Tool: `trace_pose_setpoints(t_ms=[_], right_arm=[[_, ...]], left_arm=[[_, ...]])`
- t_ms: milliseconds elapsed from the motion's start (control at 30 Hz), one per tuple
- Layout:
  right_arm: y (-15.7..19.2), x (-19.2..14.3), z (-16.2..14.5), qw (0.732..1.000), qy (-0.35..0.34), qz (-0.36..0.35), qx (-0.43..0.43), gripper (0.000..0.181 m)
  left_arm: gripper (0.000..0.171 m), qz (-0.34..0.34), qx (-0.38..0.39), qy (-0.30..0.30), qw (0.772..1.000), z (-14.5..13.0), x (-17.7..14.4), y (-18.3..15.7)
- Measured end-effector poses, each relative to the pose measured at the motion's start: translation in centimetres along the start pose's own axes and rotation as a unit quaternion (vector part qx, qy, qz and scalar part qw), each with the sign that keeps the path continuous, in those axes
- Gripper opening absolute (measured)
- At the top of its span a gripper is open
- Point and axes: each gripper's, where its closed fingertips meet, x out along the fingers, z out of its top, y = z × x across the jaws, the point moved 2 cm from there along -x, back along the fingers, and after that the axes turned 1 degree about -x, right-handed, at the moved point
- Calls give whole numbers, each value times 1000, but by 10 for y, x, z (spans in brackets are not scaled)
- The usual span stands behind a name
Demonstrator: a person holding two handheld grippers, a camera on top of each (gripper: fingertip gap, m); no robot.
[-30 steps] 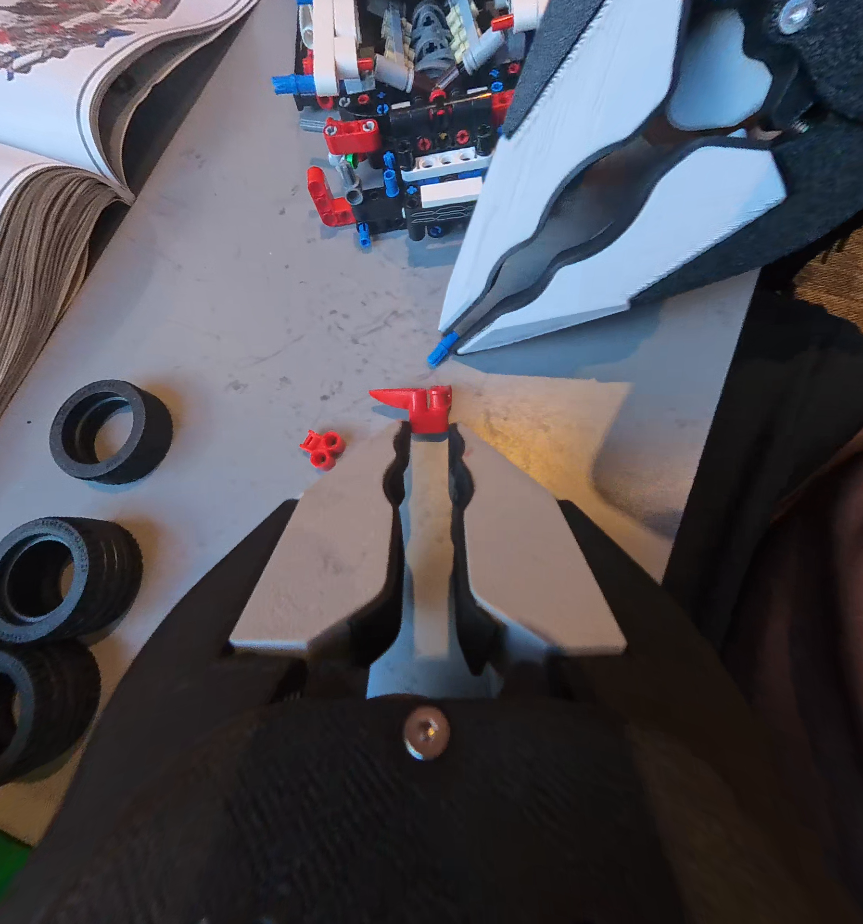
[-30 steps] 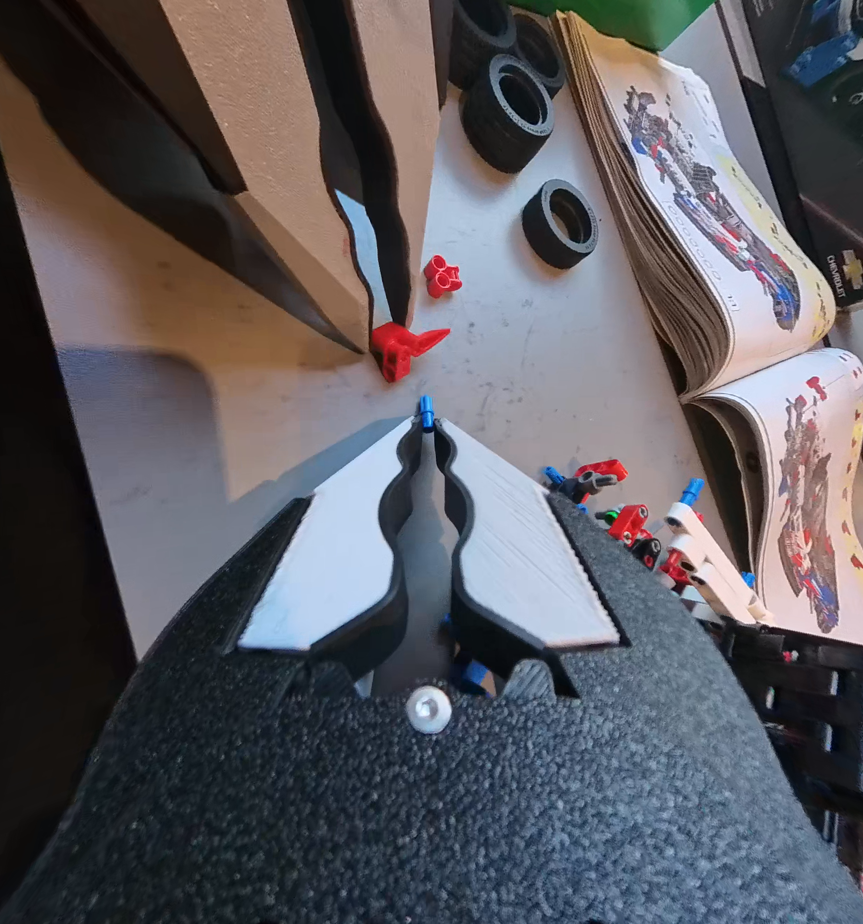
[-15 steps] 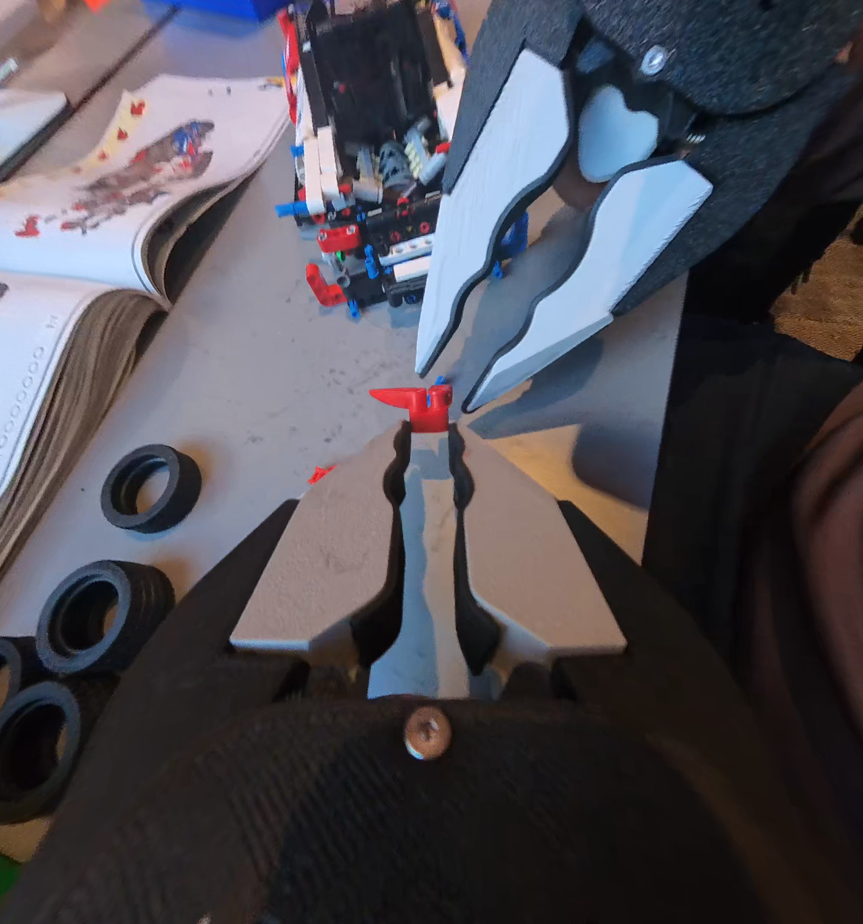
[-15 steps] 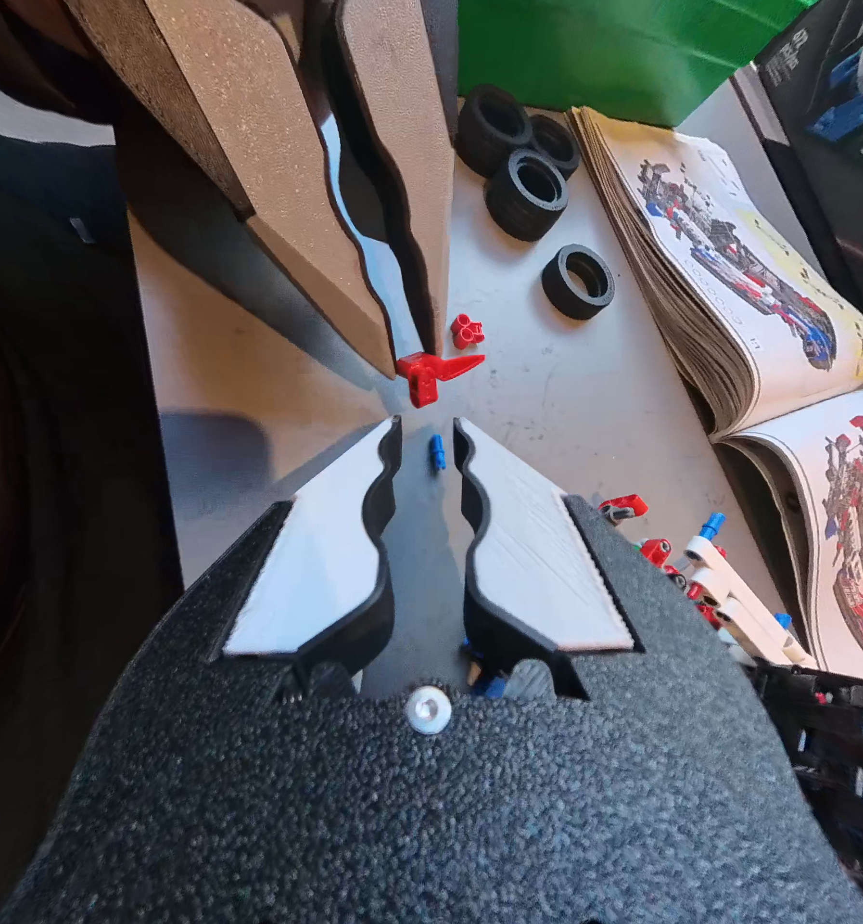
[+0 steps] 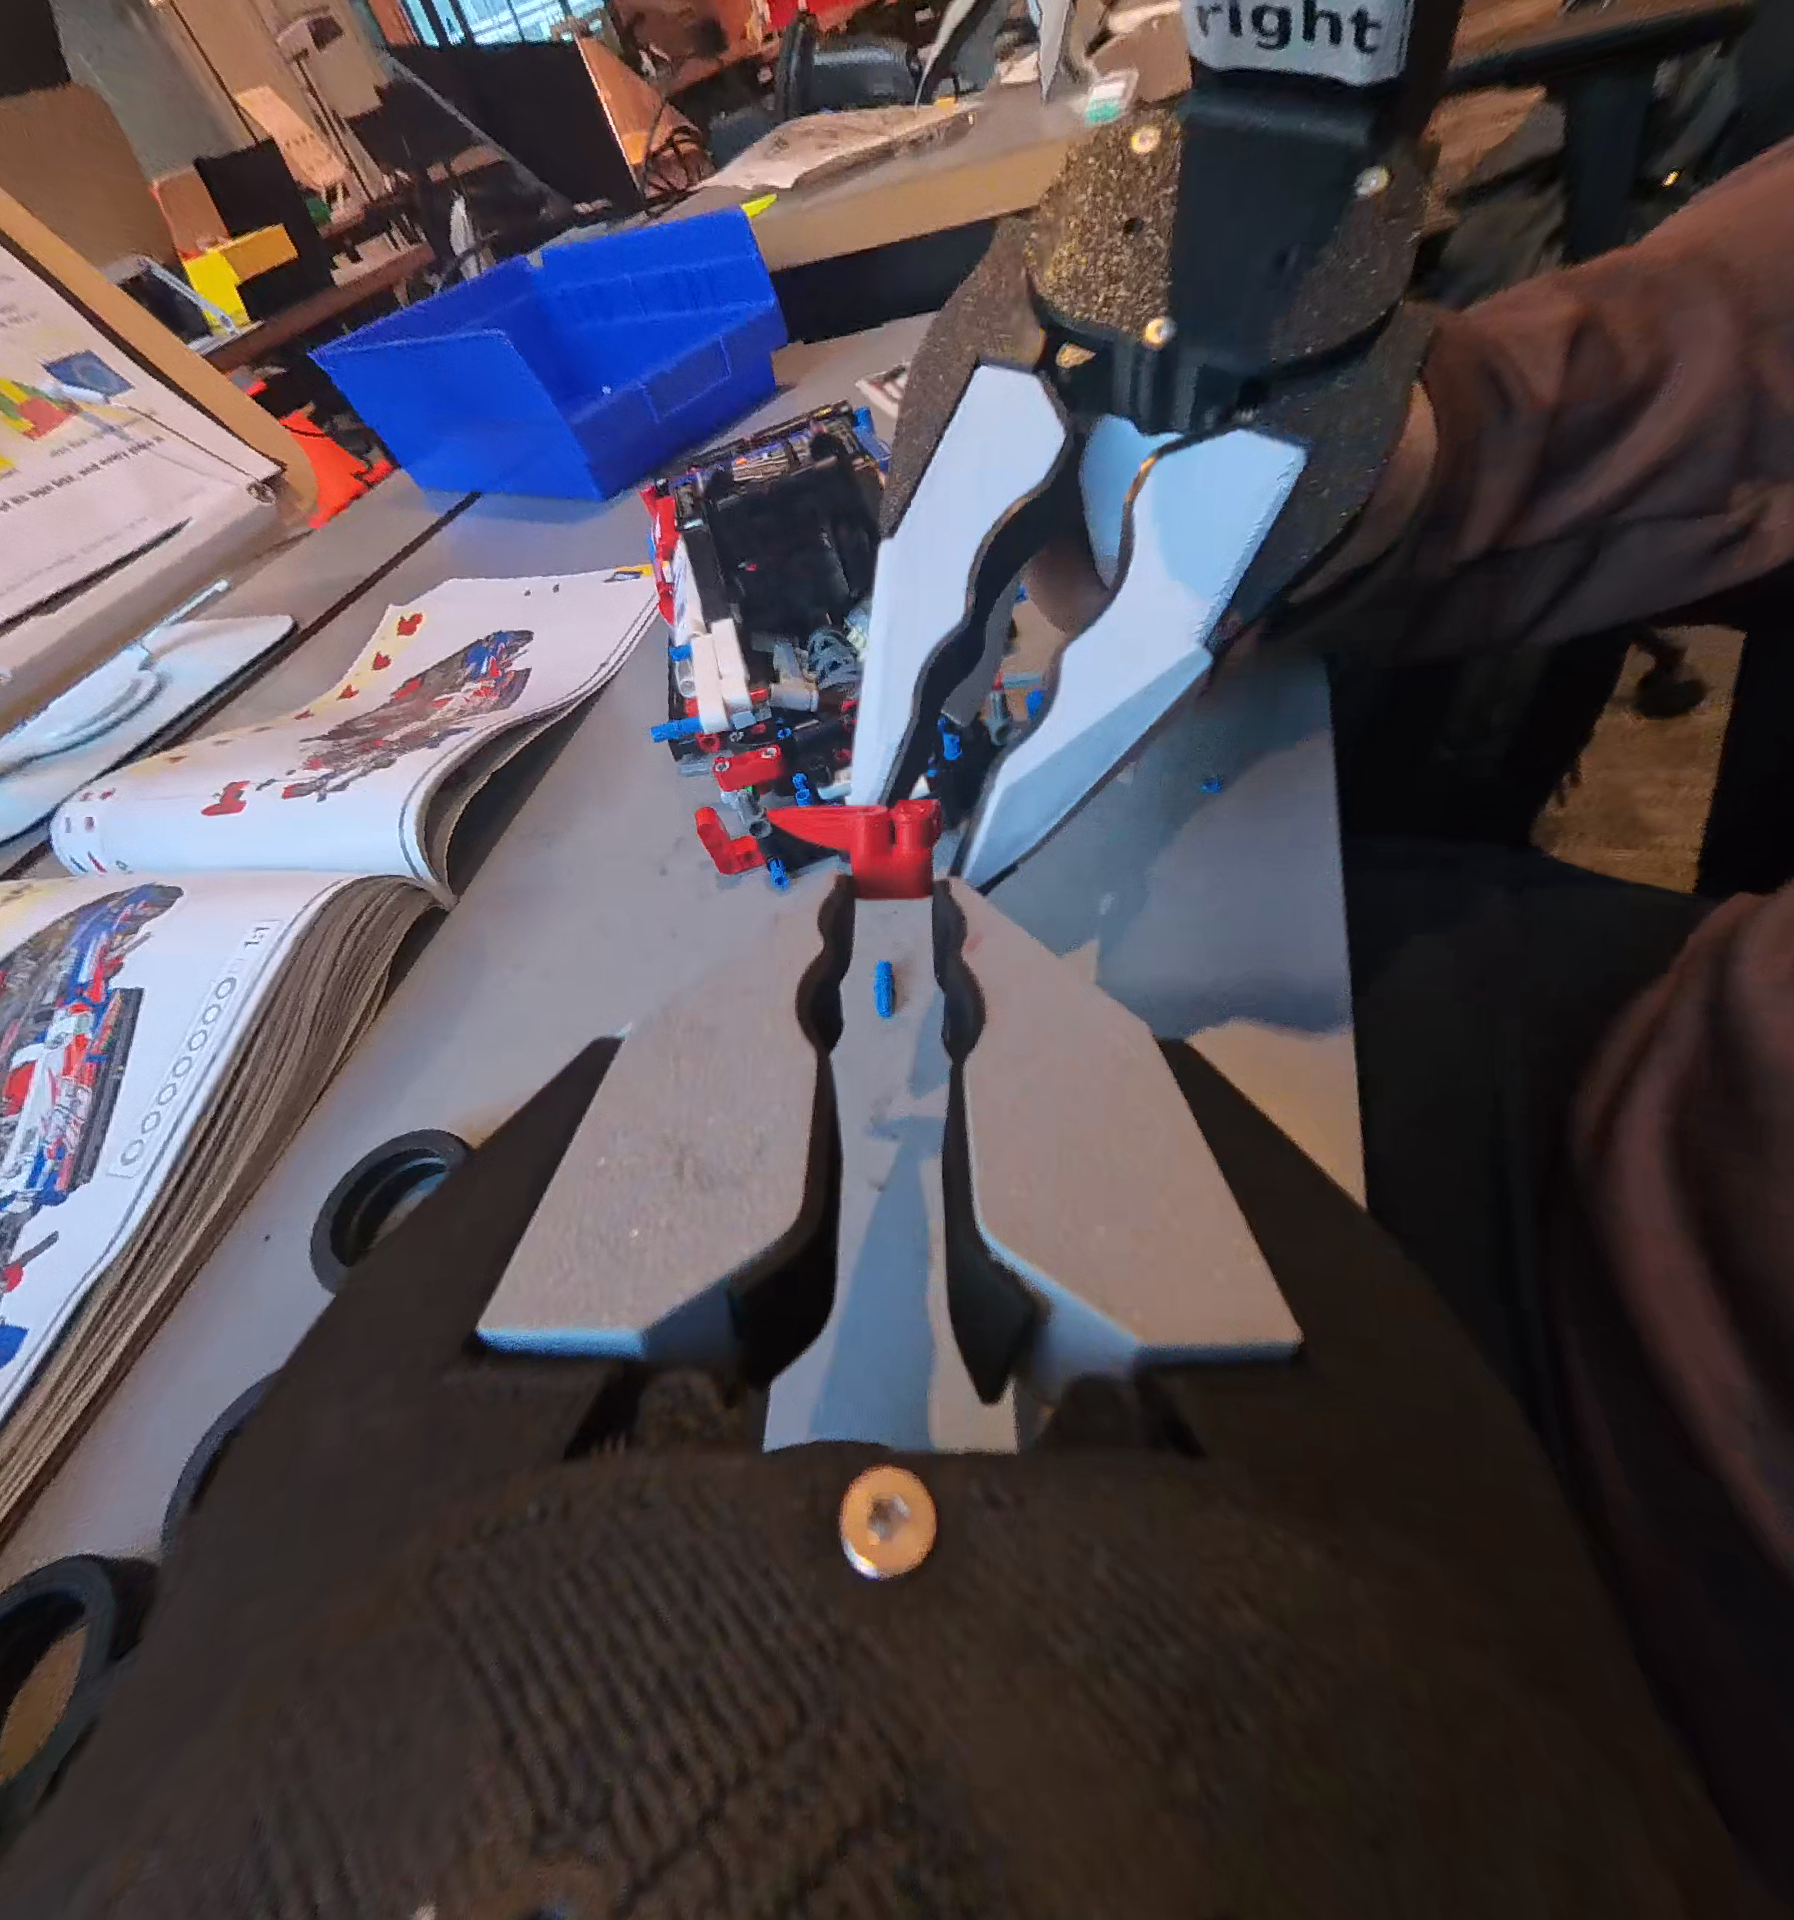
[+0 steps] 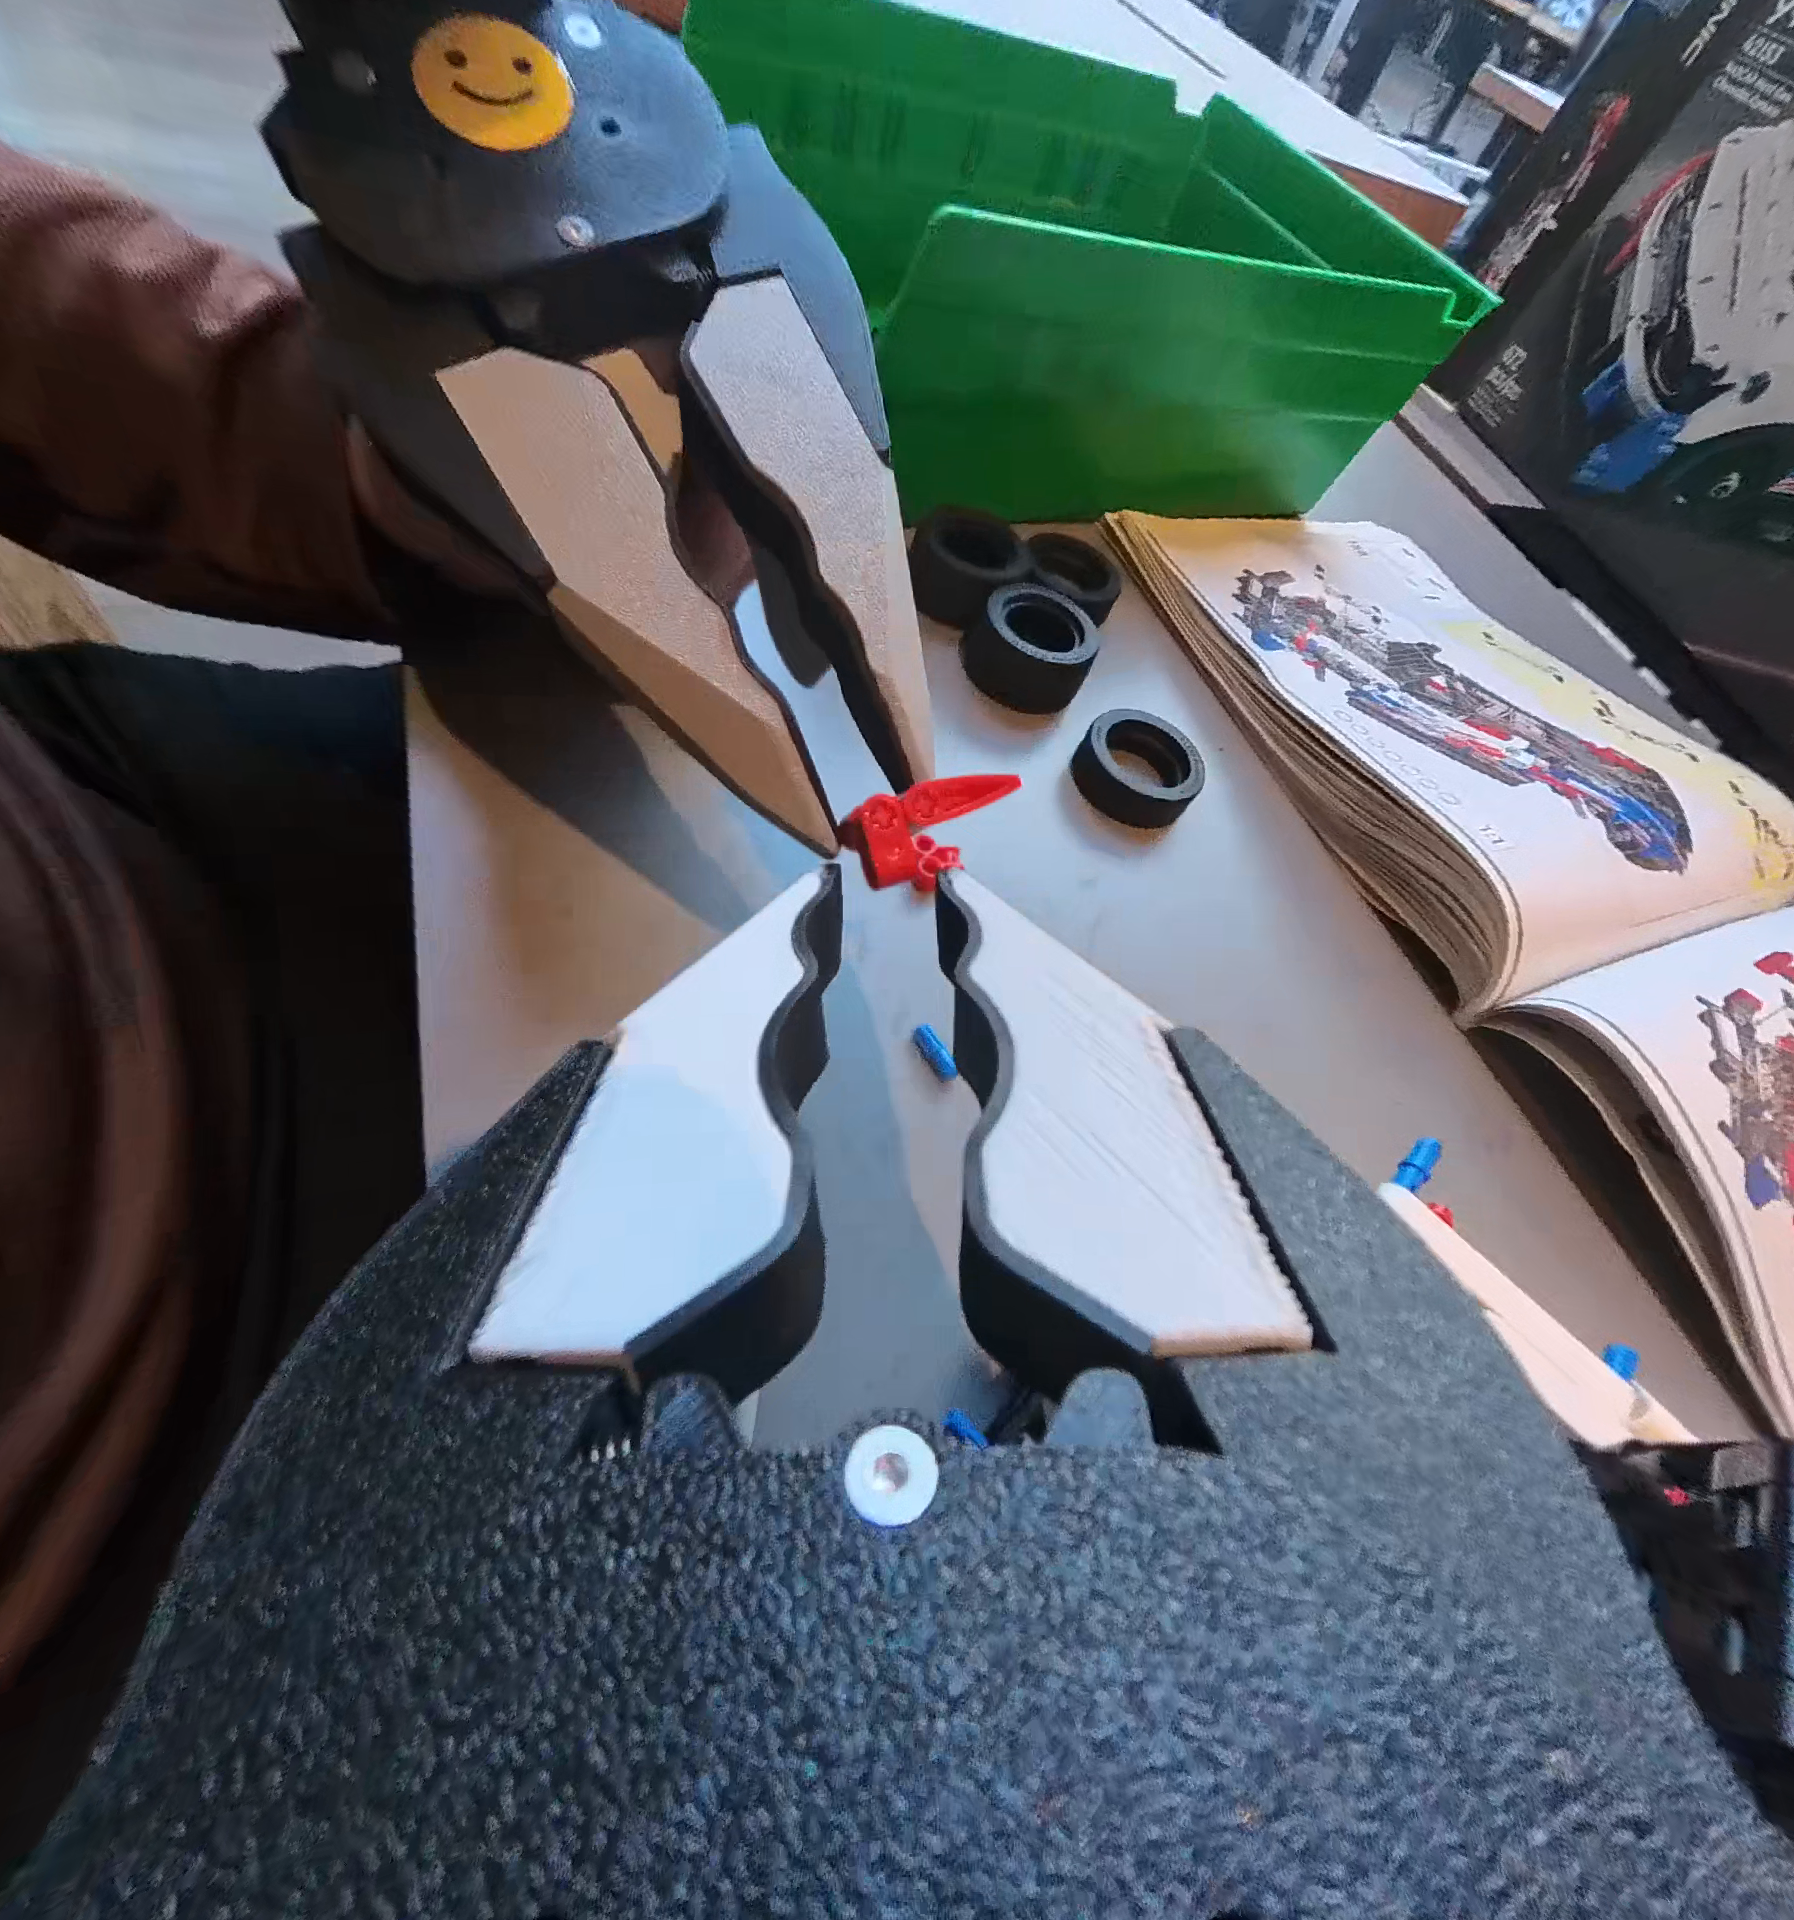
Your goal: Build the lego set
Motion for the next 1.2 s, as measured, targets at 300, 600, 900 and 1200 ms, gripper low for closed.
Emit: trace_pose_setpoints(t_ms=[300,600,900,1200], right_arm=[[8,-5,11,996,-53,62,34,18],[10,-7,12,995,-58,73,40,16],[19,9,-10,997,24,70,22,8],[21,25,-35,990,129,56,17,8]], left_arm=[[12,-30,-12,-16,999,3,-2,-3],[12,-35,5,-20,999,5,-3,-8],[3,-31,72,120,990,-32,4,-16],[6,-3,135,197,971,-56,2,-17]])
